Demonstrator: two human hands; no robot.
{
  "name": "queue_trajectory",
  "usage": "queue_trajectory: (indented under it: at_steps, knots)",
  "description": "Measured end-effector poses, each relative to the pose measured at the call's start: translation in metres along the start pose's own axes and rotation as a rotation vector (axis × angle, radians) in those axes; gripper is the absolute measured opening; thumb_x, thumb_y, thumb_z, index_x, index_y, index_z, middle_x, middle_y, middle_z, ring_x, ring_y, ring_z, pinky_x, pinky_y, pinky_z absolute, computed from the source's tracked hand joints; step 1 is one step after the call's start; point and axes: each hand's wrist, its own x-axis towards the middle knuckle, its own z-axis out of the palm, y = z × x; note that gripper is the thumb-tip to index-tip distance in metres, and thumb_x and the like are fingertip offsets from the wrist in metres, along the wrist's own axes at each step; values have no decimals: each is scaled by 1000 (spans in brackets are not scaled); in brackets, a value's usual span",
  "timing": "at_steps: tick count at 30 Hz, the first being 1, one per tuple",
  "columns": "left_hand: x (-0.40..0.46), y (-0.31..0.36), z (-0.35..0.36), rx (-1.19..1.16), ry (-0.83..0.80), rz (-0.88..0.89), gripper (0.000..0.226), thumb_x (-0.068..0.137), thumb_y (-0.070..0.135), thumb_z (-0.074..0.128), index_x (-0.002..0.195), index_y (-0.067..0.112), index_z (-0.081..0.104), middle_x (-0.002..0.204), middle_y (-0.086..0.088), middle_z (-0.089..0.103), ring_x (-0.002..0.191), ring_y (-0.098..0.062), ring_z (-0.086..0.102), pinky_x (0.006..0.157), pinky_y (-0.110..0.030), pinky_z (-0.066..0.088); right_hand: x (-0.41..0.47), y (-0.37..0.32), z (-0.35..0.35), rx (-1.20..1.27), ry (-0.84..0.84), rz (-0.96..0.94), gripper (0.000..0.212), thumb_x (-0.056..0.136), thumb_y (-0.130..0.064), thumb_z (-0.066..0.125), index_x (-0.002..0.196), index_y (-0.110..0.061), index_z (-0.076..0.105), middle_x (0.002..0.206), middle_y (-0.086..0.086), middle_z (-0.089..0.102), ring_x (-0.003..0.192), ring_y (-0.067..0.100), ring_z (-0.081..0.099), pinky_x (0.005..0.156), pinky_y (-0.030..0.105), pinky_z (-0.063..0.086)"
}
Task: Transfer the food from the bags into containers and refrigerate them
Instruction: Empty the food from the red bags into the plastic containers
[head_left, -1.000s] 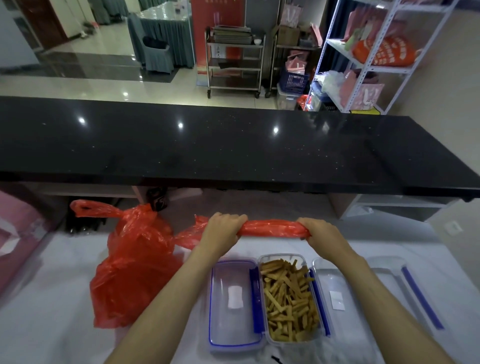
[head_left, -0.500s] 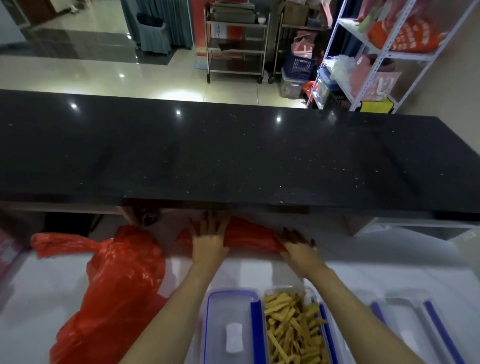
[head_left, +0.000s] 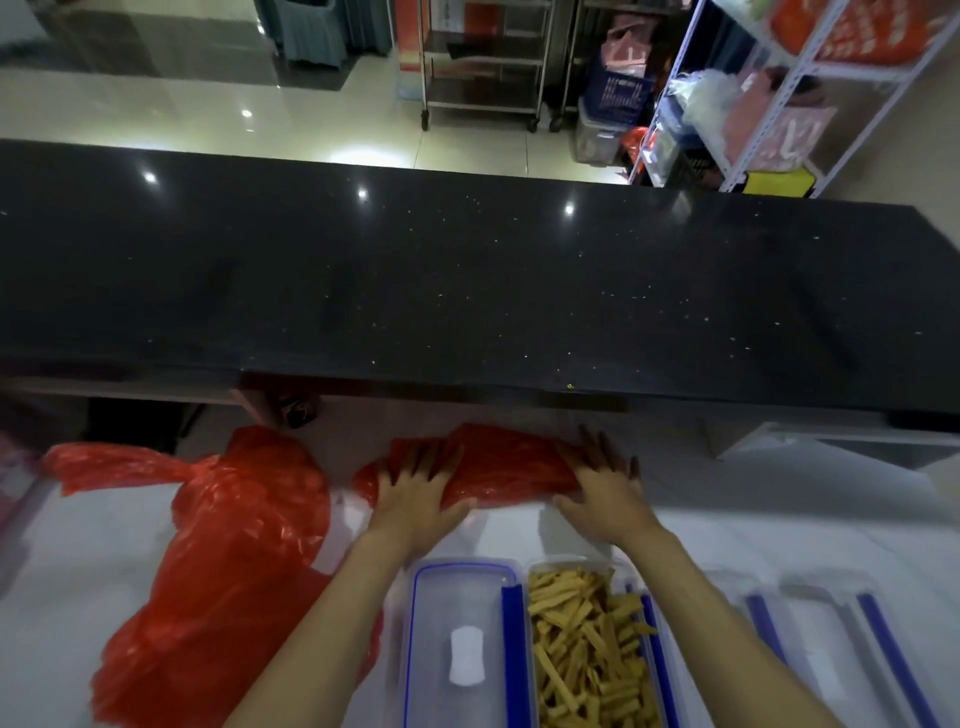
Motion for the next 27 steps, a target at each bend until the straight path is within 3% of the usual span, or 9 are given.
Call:
queue_trajectory:
  at_steps: [3,5,8,10,15,18,20,24,27]
  knots:
    - [-25,8,-16,-10,34,20,80,101,58,45,164,40,0,172,-3,12,158,-30,9,126,-59,9,-32,-7,-15,94,45,-21,70,98,-58,51,159,-42,20,170,2,12,157,28,9,125,57,6]
    - [-49,13,-17,-18,101,60,71,104,47,48,164,37,11,172,-5,15,159,-30,8,128,-56,9,-57,-7,-17,183,98,-57,61,100,-53,52,156,-40,31,168,-1,21,156,23,16,125,53,16]
    - [-84,29,-15,-120,120,90,58,105,40,50,160,33,33,172,-1,18,160,-25,10,128,-49,11,-92,-6,-14,244,164,-109,43,101,-47,53,143,-36,51,156,-12,40,144,13,39,114,41,38]
    - [-105,45,-12,-127,126,117,53,105,40,49,157,33,38,170,1,25,158,-22,16,126,-44,13,-114,-7,-11,265,186,-118,33,102,-43,54,133,-34,60,143,-17,49,132,6,47,106,30,42]
    - [-147,62,-1,-118,209,93,48,103,39,53,151,34,46,163,4,35,154,-20,26,126,-48,15,-161,-1,-5,359,290,-99,21,102,-38,57,120,-33,68,127,-19,57,121,1,52,102,28,46]
    - [-163,47,-4,-139,411,136,38,94,23,69,131,27,65,139,-1,59,134,-27,53,113,-48,41,-181,-4,0,311,323,-97,21,101,-40,56,117,-34,68,122,-21,58,116,0,53,94,20,46]
    - [-173,36,-10,-185,574,169,31,89,11,73,119,21,71,128,-3,64,123,-27,59,102,-48,51,-189,-10,5,248,342,-99,23,100,-42,54,116,-33,69,122,-21,58,114,0,53,89,19,47]
    - [-199,20,-25,-91,957,154,23,88,-1,68,106,12,75,130,-12,65,128,-35,57,109,-49,45,-197,-26,10,201,343,-138,21,99,-36,59,117,-31,68,120,-19,60,107,3,57,87,23,51]
    - [-218,4,-35,-6,1177,-100,33,89,4,72,120,12,69,141,-19,54,136,-41,48,116,-51,35,-198,-39,11,175,317,-180,25,100,-36,58,123,-31,64,123,-20,58,109,3,57,89,23,51]
